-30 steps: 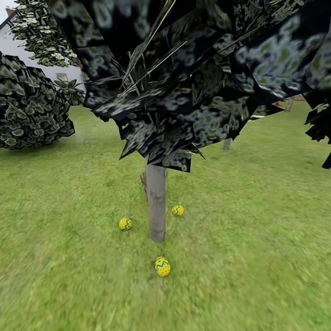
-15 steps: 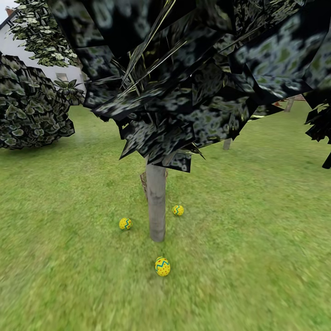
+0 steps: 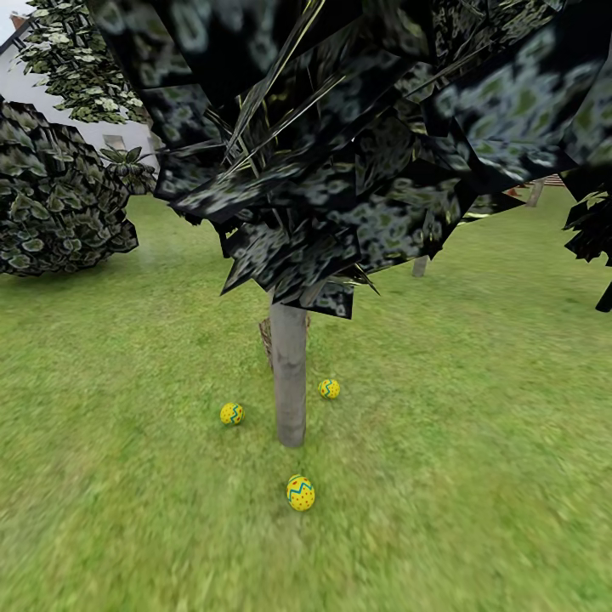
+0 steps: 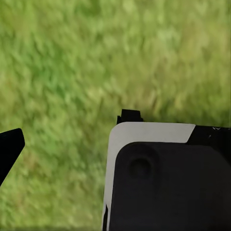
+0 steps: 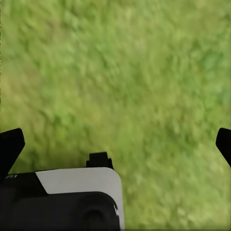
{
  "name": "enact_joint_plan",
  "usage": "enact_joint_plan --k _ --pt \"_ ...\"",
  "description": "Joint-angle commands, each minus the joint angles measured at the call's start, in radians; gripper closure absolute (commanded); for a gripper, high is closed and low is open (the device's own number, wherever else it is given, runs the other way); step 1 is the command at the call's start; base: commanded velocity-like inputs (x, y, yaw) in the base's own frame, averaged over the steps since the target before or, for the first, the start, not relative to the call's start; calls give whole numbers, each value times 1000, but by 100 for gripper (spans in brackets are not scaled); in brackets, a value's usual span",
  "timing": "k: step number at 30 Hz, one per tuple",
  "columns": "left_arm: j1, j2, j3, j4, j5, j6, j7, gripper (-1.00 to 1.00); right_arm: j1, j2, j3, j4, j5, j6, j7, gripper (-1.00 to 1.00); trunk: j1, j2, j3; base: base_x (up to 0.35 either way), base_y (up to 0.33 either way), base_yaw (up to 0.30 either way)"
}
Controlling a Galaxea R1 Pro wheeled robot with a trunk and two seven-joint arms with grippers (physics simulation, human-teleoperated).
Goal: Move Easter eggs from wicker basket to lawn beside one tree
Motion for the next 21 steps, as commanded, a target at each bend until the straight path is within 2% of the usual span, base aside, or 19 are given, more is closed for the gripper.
enact_joint_plan --k 1,21 --pt "-1 0 -5 1 10 -3 -3 -100 -1 1 8 4 -8 -6 0 -100 0 -1 -1 0 0 0" --pt "-1 2 -5 1 12 -3 -3 -100 0 1 8 4 -8 -6 0 -100 0 -1 -1 0 0 0"
